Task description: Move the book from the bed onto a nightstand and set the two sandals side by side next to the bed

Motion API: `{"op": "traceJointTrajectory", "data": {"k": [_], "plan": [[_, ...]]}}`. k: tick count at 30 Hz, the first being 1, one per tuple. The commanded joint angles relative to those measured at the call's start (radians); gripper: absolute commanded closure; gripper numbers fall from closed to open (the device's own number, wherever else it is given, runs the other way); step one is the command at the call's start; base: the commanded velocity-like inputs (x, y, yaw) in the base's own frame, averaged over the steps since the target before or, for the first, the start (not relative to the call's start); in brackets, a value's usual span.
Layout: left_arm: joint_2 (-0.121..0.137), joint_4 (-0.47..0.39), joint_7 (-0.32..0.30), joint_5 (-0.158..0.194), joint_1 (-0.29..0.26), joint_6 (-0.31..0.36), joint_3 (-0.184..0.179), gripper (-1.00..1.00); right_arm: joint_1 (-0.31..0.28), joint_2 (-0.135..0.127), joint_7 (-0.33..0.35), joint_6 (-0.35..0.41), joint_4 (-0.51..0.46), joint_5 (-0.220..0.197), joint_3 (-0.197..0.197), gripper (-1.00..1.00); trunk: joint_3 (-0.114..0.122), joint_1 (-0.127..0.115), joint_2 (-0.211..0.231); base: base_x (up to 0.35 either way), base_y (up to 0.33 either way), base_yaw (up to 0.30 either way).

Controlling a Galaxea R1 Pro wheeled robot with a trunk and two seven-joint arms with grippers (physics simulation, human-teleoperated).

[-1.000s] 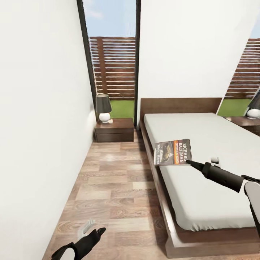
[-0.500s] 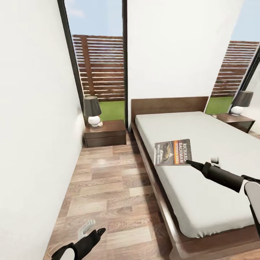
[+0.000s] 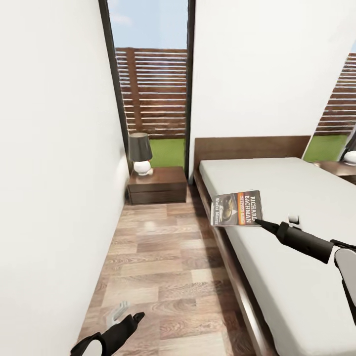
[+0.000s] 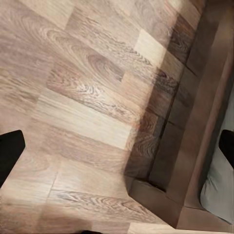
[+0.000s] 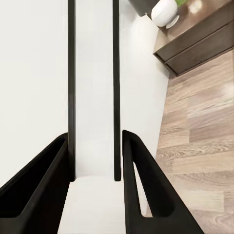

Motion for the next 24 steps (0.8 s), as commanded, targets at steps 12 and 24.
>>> {"op": "traceJointTrajectory", "data": {"k": [12, 24], "plan": [[0.001, -0.001, 0.009, 0.01, -0.001, 0.001, -0.003, -1.0, 0.0, 0.0, 0.009, 0.006, -0.001, -0.003, -0.003, 1.0, -0.001, 0.001, 0.0, 0.312, 0.083, 0.223], [0.001, -0.001, 0.011, 0.009, -0.001, 0.001, -0.005, -1.0, -0.001, 0.001, 0.008, 0.006, 0.041, -0.005, -0.002, 1.0, -0.001, 0.001, 0.0, 0.327, -0.029, 0.019]]}}
